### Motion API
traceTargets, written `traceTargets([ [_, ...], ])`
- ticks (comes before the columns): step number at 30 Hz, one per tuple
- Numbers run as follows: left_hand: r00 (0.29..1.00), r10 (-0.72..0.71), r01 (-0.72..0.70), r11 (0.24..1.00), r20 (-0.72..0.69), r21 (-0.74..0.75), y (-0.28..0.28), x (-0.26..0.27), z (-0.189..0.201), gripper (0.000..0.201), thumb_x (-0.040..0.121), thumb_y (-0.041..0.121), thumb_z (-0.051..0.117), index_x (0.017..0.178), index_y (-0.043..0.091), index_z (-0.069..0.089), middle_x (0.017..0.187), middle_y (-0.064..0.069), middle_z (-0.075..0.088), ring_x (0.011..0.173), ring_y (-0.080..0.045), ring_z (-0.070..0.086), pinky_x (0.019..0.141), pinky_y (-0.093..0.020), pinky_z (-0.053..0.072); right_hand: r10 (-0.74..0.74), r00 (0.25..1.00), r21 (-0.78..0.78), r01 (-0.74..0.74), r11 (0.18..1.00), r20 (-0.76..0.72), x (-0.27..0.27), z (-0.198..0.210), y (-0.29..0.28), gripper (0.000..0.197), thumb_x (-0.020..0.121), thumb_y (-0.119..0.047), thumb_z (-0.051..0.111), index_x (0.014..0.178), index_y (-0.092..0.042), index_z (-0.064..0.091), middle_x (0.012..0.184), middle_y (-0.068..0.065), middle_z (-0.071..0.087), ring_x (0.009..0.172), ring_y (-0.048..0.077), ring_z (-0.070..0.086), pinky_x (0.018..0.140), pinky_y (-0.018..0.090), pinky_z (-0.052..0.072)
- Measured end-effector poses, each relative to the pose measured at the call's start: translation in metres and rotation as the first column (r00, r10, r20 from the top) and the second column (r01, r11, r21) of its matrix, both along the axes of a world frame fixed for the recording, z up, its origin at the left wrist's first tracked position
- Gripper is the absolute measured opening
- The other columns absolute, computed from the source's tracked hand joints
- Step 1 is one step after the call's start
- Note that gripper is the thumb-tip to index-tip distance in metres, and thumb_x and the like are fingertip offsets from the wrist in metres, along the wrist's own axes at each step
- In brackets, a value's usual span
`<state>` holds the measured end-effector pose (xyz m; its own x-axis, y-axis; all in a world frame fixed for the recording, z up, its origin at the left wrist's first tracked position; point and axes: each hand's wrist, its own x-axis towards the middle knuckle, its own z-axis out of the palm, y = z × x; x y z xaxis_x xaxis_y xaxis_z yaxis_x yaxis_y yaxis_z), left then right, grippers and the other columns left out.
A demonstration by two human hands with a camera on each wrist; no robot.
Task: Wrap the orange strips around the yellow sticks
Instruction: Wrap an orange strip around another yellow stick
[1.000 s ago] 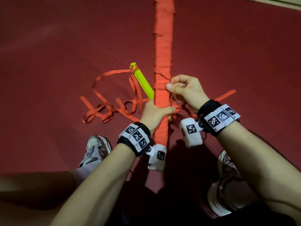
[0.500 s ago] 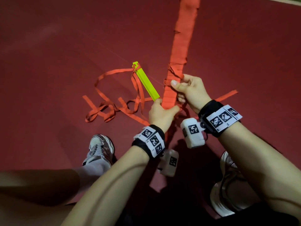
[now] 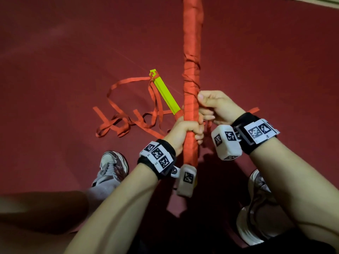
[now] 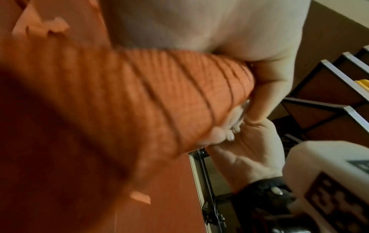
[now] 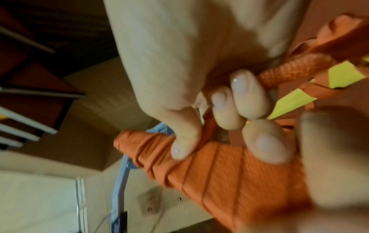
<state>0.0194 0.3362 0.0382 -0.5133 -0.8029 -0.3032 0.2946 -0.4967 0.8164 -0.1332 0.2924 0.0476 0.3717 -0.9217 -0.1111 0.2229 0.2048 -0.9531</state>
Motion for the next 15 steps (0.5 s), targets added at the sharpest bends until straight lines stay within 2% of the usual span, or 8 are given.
traceTargets([
  [2, 0.990, 0.051, -0.053, 0.998, 0.130, 0.013, -0.004, -0.001, 0.002, 0.028, 0.060, 0.004, 0.059, 0.087, 0.009, 0.056, 0.061, -0.003, 0.050, 0.046, -0.014, 0.045, 0.050, -0.024, 0.044, -0.105, 0.993, -0.046, 0.103, 0.994, -0.052, 0.004, 0.002, -0.001, 0.030, 0.099, -0.016, 0.054, 0.075, 0.003, 0.049, 0.048, 0.002, 0.039, 0.036, 0.004, 0.038, 0.037, 0.014, 0.028],
  [5, 0.897, 0.249, -0.230, 0.969, 0.366, -0.095, -0.013, -0.005, -0.006, 0.045, 0.062, 0.021, 0.076, 0.101, 0.002, 0.065, 0.076, -0.006, 0.071, 0.060, -0.025, 0.066, 0.066, -0.036, 0.059, -0.376, 0.909, -0.191, 0.342, 0.920, -0.180, 0.014, 0.006, -0.002, 0.031, 0.102, -0.009, 0.055, 0.071, -0.008, 0.050, 0.045, -0.012, 0.044, 0.039, 0.000, 0.034, 0.040, 0.015, 0.028],
  [7, 0.791, 0.355, -0.275, 0.934, 0.498, -0.228, -0.013, -0.009, -0.012, 0.047, 0.056, 0.037, 0.081, 0.097, 0.018, 0.070, 0.087, -0.003, 0.077, 0.081, -0.028, 0.073, 0.083, -0.044, 0.059, -0.502, 0.829, -0.291, 0.430, 0.855, -0.247, 0.018, 0.006, -0.003, 0.035, 0.099, -0.011, 0.061, 0.066, -0.012, 0.049, 0.044, -0.016, 0.043, 0.041, -0.001, 0.034, 0.043, 0.016, 0.030],
  [8, 0.735, 0.395, -0.277, 0.917, 0.550, -0.288, -0.012, -0.010, -0.013, 0.043, 0.054, 0.040, 0.079, 0.091, 0.022, 0.068, 0.085, 0.000, 0.076, 0.084, -0.026, 0.073, 0.082, -0.041, 0.059, -0.518, 0.814, -0.323, 0.432, 0.842, -0.263, 0.018, 0.007, -0.002, 0.035, 0.097, -0.015, 0.064, 0.065, -0.012, 0.048, 0.045, -0.017, 0.041, 0.043, 0.000, 0.033, 0.045, 0.018, 0.030],
  [10, 0.672, 0.465, -0.279, 0.880, 0.576, -0.384, -0.011, -0.010, -0.009, 0.026, 0.060, 0.032, 0.079, 0.079, 0.022, 0.064, 0.071, 0.005, 0.071, 0.068, -0.016, 0.069, 0.064, -0.029, 0.055, -0.482, 0.835, -0.358, 0.379, 0.853, -0.266, 0.018, 0.008, -0.001, 0.031, 0.094, -0.019, 0.066, 0.068, -0.010, 0.050, 0.048, -0.018, 0.038, 0.046, 0.000, 0.030, 0.048, 0.020, 0.028],
  [11, 0.681, 0.487, -0.293, 0.866, 0.547, -0.406, -0.011, -0.009, -0.006, 0.018, 0.067, 0.021, 0.080, 0.073, 0.020, 0.063, 0.062, 0.007, 0.067, 0.055, -0.011, 0.063, 0.053, -0.024, 0.050, -0.453, 0.852, -0.364, 0.347, 0.865, -0.264, 0.018, 0.013, 0.000, 0.026, 0.095, -0.014, 0.065, 0.073, -0.008, 0.054, 0.046, -0.018, 0.039, 0.044, -0.002, 0.032, 0.047, 0.017, 0.030],
  [13, 0.778, 0.473, -0.344, 0.871, 0.414, -0.350, -0.012, -0.005, 0.001, 0.018, 0.071, 0.006, 0.073, 0.064, 0.014, 0.059, 0.050, 0.004, 0.057, 0.041, -0.014, 0.051, 0.042, -0.022, 0.040, -0.394, 0.881, -0.368, 0.286, 0.885, -0.263, 0.015, 0.024, 0.000, 0.003, 0.097, -0.001, 0.062, 0.094, 0.000, 0.063, 0.046, -0.019, 0.050, 0.042, -0.004, 0.044, 0.049, 0.008, 0.035],
  [15, 0.891, 0.370, -0.325, 0.924, 0.262, -0.200, -0.010, -0.003, 0.007, 0.008, 0.065, 0.007, 0.062, 0.063, 0.009, 0.054, 0.051, -0.006, 0.048, 0.040, -0.020, 0.043, 0.042, -0.022, 0.035, -0.363, 0.898, -0.337, 0.271, 0.902, -0.248, 0.011, 0.030, -0.001, 0.022, 0.095, 0.003, 0.060, 0.117, 0.006, 0.062, 0.052, -0.020, 0.059, 0.047, -0.006, 0.051, 0.051, 0.007, 0.040],
])
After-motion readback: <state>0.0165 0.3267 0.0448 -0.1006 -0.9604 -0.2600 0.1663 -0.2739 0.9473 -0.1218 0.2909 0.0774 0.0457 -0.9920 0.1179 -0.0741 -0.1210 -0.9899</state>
